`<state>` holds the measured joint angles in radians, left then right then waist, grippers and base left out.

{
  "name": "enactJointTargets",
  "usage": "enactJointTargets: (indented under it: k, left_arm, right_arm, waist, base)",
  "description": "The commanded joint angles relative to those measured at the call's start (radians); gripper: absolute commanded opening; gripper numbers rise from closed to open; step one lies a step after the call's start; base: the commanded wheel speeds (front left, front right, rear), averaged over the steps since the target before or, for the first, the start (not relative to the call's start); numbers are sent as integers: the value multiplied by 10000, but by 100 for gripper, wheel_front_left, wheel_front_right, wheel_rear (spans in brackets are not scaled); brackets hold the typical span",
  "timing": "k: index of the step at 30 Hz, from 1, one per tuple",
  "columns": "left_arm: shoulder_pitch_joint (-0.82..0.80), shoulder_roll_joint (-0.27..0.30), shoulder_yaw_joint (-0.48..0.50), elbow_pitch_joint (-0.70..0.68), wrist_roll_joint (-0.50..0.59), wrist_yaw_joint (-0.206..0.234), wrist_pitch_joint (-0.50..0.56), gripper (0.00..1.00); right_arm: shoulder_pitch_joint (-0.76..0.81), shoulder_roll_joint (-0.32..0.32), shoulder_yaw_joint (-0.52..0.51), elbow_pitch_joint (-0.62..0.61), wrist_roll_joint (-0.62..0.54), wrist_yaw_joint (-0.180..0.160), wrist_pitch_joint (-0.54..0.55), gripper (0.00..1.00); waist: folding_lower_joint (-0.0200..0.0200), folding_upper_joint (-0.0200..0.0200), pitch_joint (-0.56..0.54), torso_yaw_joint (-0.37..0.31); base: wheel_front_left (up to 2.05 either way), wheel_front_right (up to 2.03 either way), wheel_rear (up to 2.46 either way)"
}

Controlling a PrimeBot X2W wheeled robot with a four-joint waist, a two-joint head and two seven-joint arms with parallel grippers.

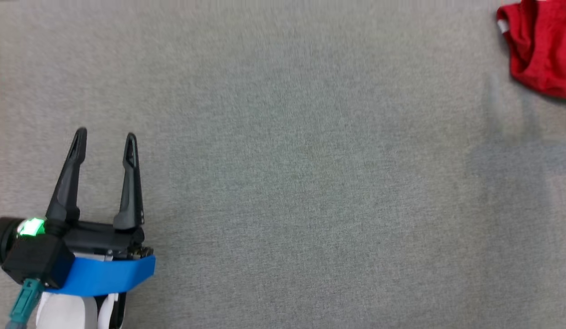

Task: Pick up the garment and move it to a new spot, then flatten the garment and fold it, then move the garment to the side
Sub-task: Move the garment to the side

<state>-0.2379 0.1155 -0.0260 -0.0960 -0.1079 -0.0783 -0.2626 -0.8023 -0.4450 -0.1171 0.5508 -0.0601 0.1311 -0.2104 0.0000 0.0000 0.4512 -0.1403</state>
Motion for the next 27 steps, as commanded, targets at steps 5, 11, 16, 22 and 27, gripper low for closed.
enactJointTargets:
  k: [5, 11, 16, 22, 27]
  left_arm:
    - [655, -114, 184, 122, -87, 107, -31, 100]
    - [1324, -233, 309, 457, -133, 128, -31, 100]
    - [1873, -333, 365, 728, -173, 97, -30, 100]
    - [2406, -438, 296, 922, -205, 62, -30, 100]
    - [2574, -485, 237, 1086, -202, 4, -30, 100]
  right_arm:
    - [1611, 751, 461, -1040, 405, -7, -204, 100]
    - [3474, 1645, 953, -2143, 816, -7, -255, 100]
    - [5105, 2359, 999, -3025, 936, -7, -190, 100]
    - [6997, 3156, 626, -4058, 810, -7, -39, 100]
    - [7990, 3616, 222, -4803, 672, -7, 15, 100]
  waist:
    - [0, 0, -1363, 392]
    - [0, 0, -2290, 781]
    - [0, 0, -2952, 989]
    - [0, 0, -3488, 1201]
    - [0, 0, -3651, 1279]
  base:
    - [0, 0, 0]
    - [0, 0, 0]
    - [0, 0, 0]
    - [0, 0, 0]
    - [0, 0, 0]
